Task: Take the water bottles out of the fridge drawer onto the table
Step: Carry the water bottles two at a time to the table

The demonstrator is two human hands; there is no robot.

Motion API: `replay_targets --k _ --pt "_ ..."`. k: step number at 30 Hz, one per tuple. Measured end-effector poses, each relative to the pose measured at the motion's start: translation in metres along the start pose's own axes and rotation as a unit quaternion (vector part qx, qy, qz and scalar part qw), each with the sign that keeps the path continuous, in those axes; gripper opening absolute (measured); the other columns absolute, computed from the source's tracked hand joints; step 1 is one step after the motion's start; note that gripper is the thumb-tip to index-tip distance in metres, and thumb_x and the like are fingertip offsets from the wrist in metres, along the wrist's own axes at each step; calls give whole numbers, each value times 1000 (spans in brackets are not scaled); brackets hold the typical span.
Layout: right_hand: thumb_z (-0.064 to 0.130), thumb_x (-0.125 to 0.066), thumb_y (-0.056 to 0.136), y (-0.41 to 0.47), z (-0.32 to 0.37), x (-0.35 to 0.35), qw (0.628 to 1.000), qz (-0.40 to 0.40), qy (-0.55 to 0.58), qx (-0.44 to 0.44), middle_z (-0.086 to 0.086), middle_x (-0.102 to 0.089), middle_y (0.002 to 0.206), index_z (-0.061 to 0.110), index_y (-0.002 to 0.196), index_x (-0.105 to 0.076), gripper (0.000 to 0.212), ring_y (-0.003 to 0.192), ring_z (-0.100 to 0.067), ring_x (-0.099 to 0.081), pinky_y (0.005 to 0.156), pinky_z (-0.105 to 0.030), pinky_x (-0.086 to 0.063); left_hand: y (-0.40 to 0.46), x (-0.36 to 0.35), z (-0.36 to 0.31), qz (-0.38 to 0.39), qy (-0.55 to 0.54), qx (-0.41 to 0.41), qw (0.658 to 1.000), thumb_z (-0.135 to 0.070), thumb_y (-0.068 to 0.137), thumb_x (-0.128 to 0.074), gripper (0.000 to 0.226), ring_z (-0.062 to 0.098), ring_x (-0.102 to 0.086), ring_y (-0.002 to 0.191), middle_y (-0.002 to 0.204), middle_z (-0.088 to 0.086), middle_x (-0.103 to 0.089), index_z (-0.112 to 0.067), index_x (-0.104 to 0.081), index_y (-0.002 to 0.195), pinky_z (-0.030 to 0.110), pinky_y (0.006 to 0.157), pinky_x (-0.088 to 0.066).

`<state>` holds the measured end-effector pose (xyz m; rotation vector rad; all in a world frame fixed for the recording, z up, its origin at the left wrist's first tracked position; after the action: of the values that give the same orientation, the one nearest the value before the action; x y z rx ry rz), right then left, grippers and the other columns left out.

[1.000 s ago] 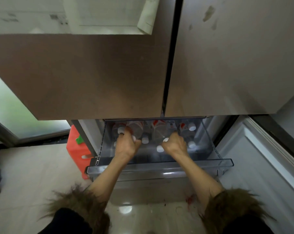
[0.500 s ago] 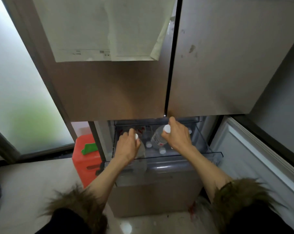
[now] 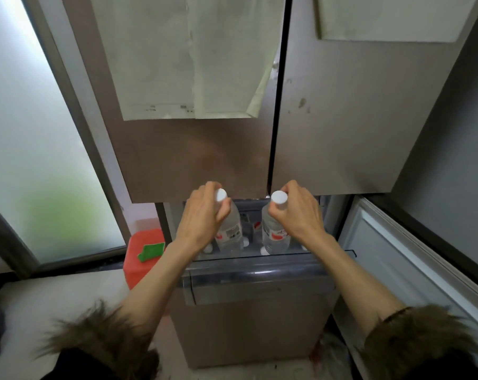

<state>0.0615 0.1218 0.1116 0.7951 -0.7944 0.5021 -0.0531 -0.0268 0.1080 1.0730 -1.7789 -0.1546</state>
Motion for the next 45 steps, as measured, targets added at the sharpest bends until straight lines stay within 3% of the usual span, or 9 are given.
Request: replay_targets --k 4,8,14,19,27,33,37,42,45 --pt "40 -60 85 8 19 28 998 -45 6 50 -2 -52 89 10 101 -50 35 79 -17 -48 66 -28 -37 10 49 -16 -91 15 -2 996 -25 88 -55 23 21 -53 83 94 8 -60 -8 -54 102 29 72 -38" --pt "48 -57 84 7 41 48 989 -83 19 124 0 -50 82 10 94 -51 39 72 -16 -50 61 -27 -40 -1 94 -26 -131 46 27 990 -27 86 -57 20 17 -54 74 86 3 -61 -11 -58 97 27 65 -38" --pt "49 -51 88 -30 80 20 974 32 59 215 -7 -61 93 11 99 -51 39 83 -25 -59 68 -36 -49 -81 135 -18 -109 125 134 977 -34 86 -56 28 25 -61 77 89 8 -67 -12 -56 103 39 72 -53" --pt "40 -53 90 -85 135 -16 932 132 150 304 -9 -61 105 11 105 -55 34 94 -21 -57 80 -33 -50 -169 171 -6 -129 129 244 953 -36 84 -60 28 18 -59 77 87 2 -64 -13 -56 101 32 69 -50" --pt "39 -51 90 -193 277 -48 827 240 242 446 -8 -60 102 10 107 -54 34 92 -24 -55 78 -31 -41 -333 263 8 -197 189 391 879 -39 81 -63 23 5 -51 68 80 -8 -58 -23 -52 92 17 57 -37" --pt "37 -56 89 -304 402 -65 754 295 305 502 -8 -64 98 8 106 -57 35 89 -25 -59 74 -30 -42 -462 353 12 -261 236 477 805 -37 82 -64 20 11 -54 71 81 -4 -59 -22 -54 88 21 61 -41" --pt "37 -55 89 -380 487 -84 718 318 328 525 -9 -65 100 6 107 -57 35 92 -26 -59 73 -24 -33 -548 416 30 -284 246 522 766 -39 82 -62 23 9 -56 75 86 -5 -62 -20 -56 93 22 65 -46" --pt "40 -53 90 -472 594 -105 682 338 340 552 -10 -64 102 7 111 -53 39 93 -28 -60 77 -32 -39 -636 497 56 -299 258 557 731 -42 82 -61 24 6 -54 71 83 -9 -59 -22 -54 94 19 61 -44" --pt "42 -53 89 -517 653 -115 660 359 348 560 -9 -63 104 8 112 -53 41 92 -25 -59 74 -27 -38 -677 542 74 -316 252 579 708 -39 82 -62 24 3 -49 67 80 -12 -56 -21 -53 95 14 57 -36"
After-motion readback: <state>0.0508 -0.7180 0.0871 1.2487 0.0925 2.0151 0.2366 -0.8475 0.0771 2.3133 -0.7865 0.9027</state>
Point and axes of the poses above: each hand's wrist, its own y-axis towards the middle knuckle, its own x-axis out of the back of the hand, z = x × y, the point moved 5 cm from there along y, towards the middle knuckle
